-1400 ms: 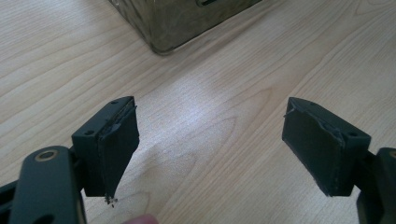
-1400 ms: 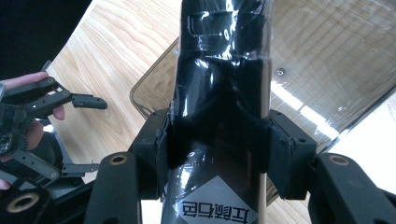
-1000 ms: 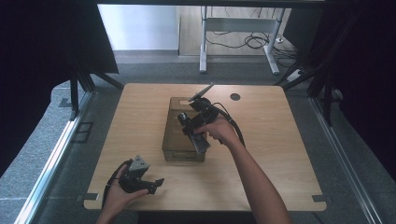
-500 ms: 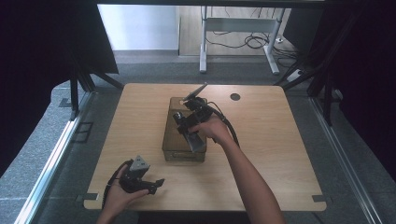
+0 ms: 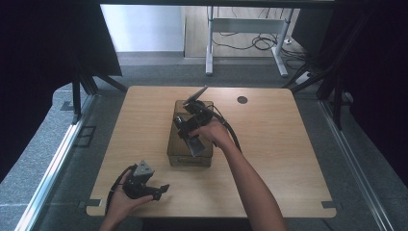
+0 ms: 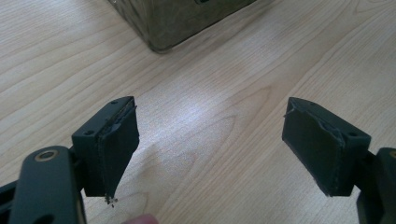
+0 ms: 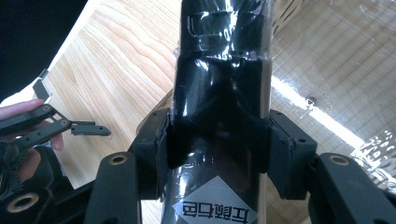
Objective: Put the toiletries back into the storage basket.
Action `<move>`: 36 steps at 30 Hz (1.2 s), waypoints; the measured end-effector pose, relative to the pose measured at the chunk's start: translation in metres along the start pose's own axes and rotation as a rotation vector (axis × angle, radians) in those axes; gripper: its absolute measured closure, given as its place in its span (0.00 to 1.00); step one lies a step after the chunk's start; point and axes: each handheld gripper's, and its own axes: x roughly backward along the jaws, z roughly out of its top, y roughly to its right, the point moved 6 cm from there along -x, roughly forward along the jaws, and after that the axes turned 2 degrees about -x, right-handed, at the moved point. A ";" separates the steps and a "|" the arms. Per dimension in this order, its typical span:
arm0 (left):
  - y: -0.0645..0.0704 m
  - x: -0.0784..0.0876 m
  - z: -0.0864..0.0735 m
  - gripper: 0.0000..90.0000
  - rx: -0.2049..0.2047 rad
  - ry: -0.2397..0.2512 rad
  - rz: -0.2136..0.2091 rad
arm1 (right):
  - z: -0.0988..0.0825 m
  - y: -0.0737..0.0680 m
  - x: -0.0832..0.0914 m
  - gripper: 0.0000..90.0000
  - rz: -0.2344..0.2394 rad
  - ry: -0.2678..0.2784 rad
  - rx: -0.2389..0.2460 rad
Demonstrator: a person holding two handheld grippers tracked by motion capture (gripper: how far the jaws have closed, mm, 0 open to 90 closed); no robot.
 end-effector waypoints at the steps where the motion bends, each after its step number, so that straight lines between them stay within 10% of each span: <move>1: 0.000 0.000 0.000 0.21 -0.001 -0.001 0.000 | 0.000 0.000 -0.002 0.52 -0.004 -0.001 0.003; 36: 0.003 -0.002 0.000 0.21 -0.004 -0.008 -0.007 | 0.012 0.008 -0.023 0.52 -0.012 -0.011 -0.070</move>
